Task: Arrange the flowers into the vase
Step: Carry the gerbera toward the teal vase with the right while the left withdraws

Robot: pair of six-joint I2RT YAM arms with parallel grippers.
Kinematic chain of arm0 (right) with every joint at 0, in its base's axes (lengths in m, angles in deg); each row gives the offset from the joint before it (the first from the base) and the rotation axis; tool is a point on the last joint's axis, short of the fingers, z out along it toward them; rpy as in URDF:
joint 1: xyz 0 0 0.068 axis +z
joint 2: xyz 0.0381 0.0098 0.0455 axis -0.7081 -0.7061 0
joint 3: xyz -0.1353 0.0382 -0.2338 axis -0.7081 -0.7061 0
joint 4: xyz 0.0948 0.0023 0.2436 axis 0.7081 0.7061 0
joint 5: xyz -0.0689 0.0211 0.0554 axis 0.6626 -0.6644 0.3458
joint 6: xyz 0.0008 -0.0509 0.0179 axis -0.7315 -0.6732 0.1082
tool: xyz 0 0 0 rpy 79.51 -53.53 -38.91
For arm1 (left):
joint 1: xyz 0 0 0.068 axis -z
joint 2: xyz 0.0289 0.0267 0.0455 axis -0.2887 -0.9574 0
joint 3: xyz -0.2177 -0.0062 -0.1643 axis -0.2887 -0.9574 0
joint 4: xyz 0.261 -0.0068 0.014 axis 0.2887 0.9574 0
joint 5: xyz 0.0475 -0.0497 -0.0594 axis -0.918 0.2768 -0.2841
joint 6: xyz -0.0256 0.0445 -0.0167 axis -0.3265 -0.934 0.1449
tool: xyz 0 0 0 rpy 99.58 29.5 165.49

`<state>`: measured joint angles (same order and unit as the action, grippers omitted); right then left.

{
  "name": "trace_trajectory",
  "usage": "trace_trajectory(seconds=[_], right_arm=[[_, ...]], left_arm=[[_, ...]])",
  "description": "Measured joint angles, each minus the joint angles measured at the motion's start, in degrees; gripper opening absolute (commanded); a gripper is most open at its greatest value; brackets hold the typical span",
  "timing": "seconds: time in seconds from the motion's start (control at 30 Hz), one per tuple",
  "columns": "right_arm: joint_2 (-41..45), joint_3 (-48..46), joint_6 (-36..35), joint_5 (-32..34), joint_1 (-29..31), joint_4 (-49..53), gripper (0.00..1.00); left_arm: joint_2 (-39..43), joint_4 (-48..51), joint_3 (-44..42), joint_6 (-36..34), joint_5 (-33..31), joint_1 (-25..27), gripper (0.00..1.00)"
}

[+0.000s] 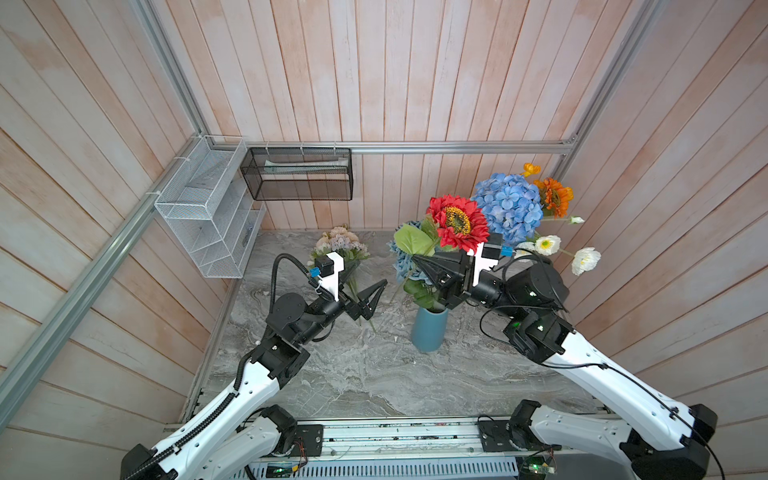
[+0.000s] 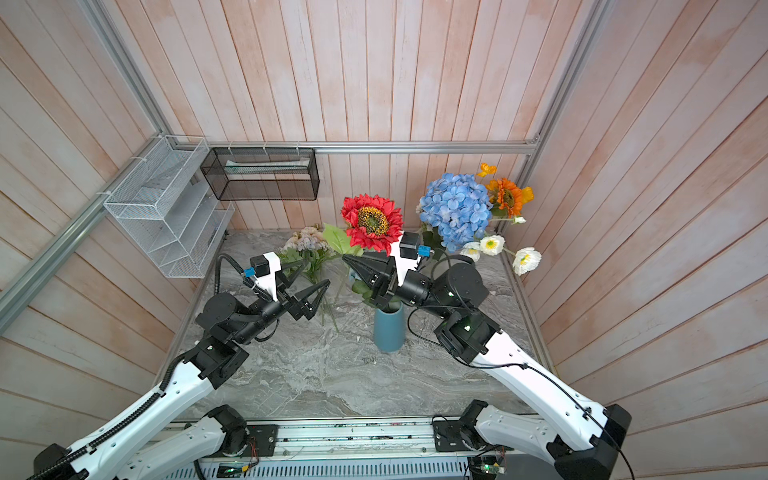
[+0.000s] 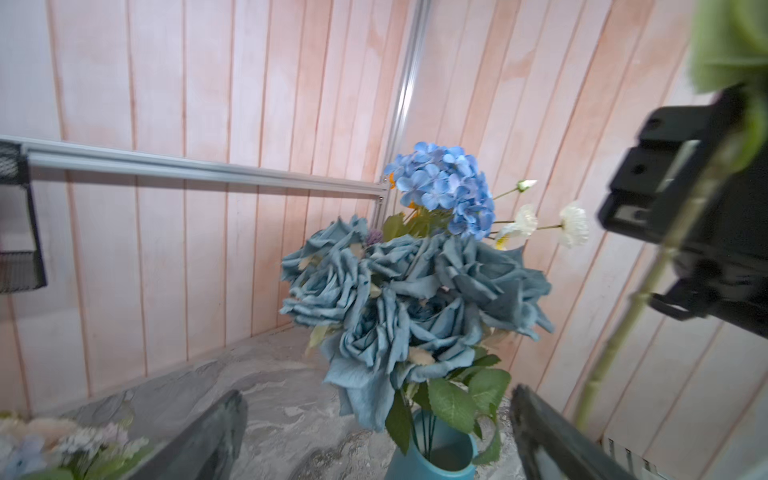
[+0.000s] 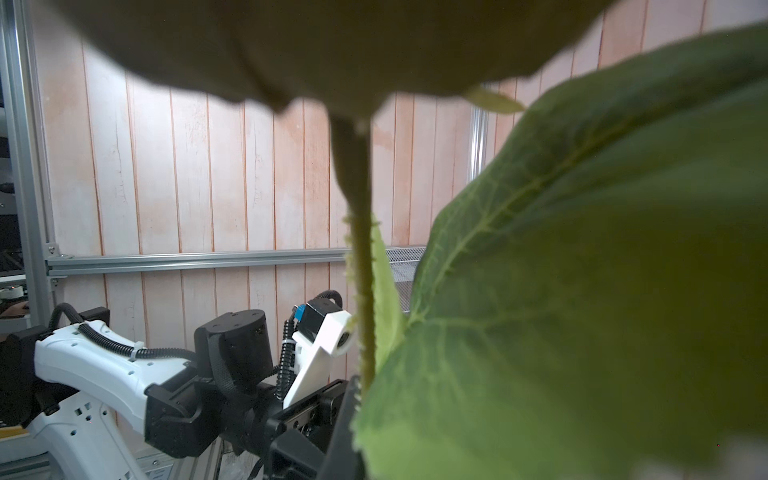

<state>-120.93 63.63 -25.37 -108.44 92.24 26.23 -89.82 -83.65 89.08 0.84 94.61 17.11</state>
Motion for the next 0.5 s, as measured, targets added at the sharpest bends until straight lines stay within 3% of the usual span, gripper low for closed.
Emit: trace_trajectory(seconds=[0.3,0.5], right_arm=[[16.2,-10.1,-1.0,8.7,0.0,8.7,0.00],[25.6,-15.1,-2.5,21.5,0.0,14.0,0.00]], left_arm=[[-7.2,-4.5,-5.8,9.1,-1.1,1.8,1.00],[-13.4,-6.0,-7.2,11.0,-1.6,8.1,1.00]])
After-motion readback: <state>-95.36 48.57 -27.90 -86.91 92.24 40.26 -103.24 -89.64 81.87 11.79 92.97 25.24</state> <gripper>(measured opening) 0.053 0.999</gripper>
